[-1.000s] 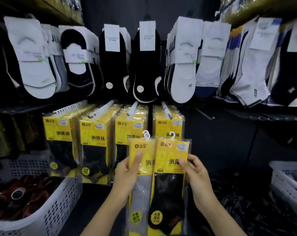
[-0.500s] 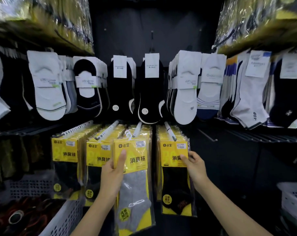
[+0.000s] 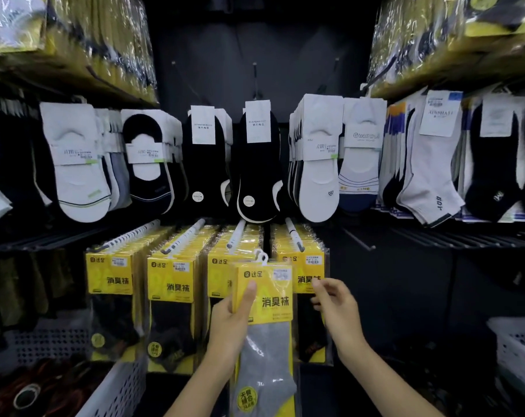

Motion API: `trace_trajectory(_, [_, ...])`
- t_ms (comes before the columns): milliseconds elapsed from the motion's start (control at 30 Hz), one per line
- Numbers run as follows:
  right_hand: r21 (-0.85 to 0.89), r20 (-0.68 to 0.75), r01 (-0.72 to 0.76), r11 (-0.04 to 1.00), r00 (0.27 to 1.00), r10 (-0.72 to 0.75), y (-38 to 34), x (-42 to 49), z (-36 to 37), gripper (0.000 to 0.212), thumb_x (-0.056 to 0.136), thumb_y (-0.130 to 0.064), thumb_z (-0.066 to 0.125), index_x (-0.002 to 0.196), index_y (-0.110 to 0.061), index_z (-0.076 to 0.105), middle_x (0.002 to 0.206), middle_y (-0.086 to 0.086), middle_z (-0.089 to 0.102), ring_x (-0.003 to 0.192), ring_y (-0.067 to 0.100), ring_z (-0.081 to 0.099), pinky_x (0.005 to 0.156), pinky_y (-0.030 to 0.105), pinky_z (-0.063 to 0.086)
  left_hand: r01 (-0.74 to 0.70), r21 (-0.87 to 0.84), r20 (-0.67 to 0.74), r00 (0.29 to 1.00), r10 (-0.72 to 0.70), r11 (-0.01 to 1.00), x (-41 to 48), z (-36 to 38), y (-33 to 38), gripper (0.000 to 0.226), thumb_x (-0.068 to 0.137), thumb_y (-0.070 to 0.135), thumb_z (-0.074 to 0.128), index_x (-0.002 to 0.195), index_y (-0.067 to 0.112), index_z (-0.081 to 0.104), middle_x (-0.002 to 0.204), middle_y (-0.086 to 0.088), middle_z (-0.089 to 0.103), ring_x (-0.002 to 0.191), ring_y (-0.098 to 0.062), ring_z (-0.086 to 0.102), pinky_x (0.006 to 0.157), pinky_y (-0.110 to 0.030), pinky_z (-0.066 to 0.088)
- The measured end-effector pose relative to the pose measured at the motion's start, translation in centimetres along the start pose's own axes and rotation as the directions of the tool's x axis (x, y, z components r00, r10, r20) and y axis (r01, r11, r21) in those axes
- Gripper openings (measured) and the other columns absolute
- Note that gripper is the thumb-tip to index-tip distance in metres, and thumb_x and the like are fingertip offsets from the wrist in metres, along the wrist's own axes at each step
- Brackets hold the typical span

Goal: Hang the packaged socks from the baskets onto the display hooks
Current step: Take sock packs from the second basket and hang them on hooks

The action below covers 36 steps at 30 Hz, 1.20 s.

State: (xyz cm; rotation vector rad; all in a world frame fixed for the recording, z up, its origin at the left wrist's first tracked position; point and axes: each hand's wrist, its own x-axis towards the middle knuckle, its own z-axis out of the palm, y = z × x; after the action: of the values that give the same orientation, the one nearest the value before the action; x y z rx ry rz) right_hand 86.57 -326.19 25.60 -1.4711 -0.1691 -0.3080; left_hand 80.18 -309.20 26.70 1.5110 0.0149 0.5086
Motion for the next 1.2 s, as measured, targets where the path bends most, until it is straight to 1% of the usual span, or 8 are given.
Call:
trace_trajectory(167, [0.144,0.12,0.009,0.989,0.992,-0.027,-1.4,-2.0,0.7,0.035,0.071,-0.033,0.073,0.096,-0.01,0.066,0.093,0.004,0.072,0.086,0.014,0.07,0.075,0.025,0.057,-0.011,-0.045,-0.039,0.999,0.009,0.999,-0.4,2.8,-0.2,0.038,0.065,0.056,0.067,0.087,0.025,0.073,0.081,0.009,0.076,0.076,-0.006,0.072,0.056,-0.012,0.052])
trace_trajectory(333, [0.22,0.133,-0.084,0.972,0.99,0.056,-0.8,-1.6,-0.7,0.018,0.085,-0.021,0.066,0.099,-0.009,0.065,0.091,0.005,0.075,0.086,0.017,0.072,0.067,0.024,0.056,-0.051,0.044,-0.032,0.998,0.052,0.998,-0.1,3.0,-0.2,0.042,0.077,0.058,0.053,0.067,0.02,0.069,0.064,0.009,0.072,0.059,-0.005,0.068,0.05,-0.008,0.045])
trace_trajectory(433, [0.23,0.09,-0.131,0.964,0.989,0.113,-0.3,-1.1,-1.5,0.015,0.089,-0.019,0.063,0.099,-0.008,0.063,0.087,0.006,0.076,0.081,0.017,0.072,0.064,0.026,0.056,-0.093,0.155,-0.104,0.988,0.11,0.984,0.1,2.1,0.2,0.053,0.078,0.062,0.043,0.051,0.018,0.031,0.039,0.011,0.03,0.037,-0.004,0.029,0.04,-0.01,0.026])
trace_trajectory(500, [0.232,0.043,-0.119,0.965,0.993,0.112,-0.3,-0.5,-2.1,0.011,0.091,-0.016,0.061,0.099,-0.009,0.063,0.084,0.004,0.076,0.074,0.013,0.072,0.057,0.02,0.055,-0.109,0.203,-0.148,0.979,0.14,0.973,0.4,1.2,0.6,0.048,0.082,0.058,0.042,0.052,0.025,0.027,0.039,0.01,0.019,0.036,-0.005,0.02,0.038,-0.012,0.022])
trace_trajectory(800, [-0.029,0.052,0.109,0.994,0.993,-0.107,-1.4,3.7,-1.0,0.004,0.094,-0.017,0.057,0.096,-0.019,0.058,0.084,0.002,0.073,0.07,0.008,0.071,0.058,0.018,0.055,-0.168,0.281,-0.159,0.963,0.219,0.945,1.4,-2.5,2.5,0.051,0.085,0.057,0.041,0.056,0.02,0.023,0.039,0.01,0.02,0.037,-0.005,0.021,0.043,-0.015,0.024])
trace_trajectory(967, [-0.114,0.012,0.048,0.992,0.999,-0.047,0.0,5.1,0.0,0.017,0.089,-0.021,0.065,0.101,-0.011,0.062,0.089,0.007,0.071,0.082,0.02,0.069,0.075,0.039,0.058,-0.174,0.261,-0.144,0.966,0.216,0.95,1.3,-2.3,2.9,0.051,0.086,0.056,0.041,0.055,0.02,0.022,0.039,0.01,0.019,0.036,-0.005,0.019,0.041,-0.014,0.023])
trace_trajectory(1100, [-0.192,-0.192,-0.02,0.981,0.981,-0.017,0.9,4.9,-0.6,0.023,0.076,-0.022,0.078,0.081,-0.014,0.057,0.08,-0.001,0.058,0.078,0.017,0.056,0.061,0.023,0.046,-0.161,0.257,-0.136,0.97,0.201,0.953,1.2,-1.7,2.6,0.051,0.086,0.057,0.04,0.057,0.018,0.022,0.042,0.01,0.018,0.039,-0.006,0.019,0.044,-0.016,0.022])
trace_trajectory(1200, [-0.196,-0.231,-0.046,0.979,0.973,-0.001,1.1,4.0,-1.6,0.026,0.077,-0.02,0.078,0.079,-0.012,0.053,0.078,0.001,0.052,0.078,0.019,0.052,0.062,0.025,0.044,-0.156,0.22,-0.129,0.974,0.188,0.963,1.0,-1.0,2.0,0.051,0.085,0.057,0.041,0.057,0.019,0.022,0.042,0.011,0.017,0.039,-0.006,0.019,0.041,-0.015,0.024])
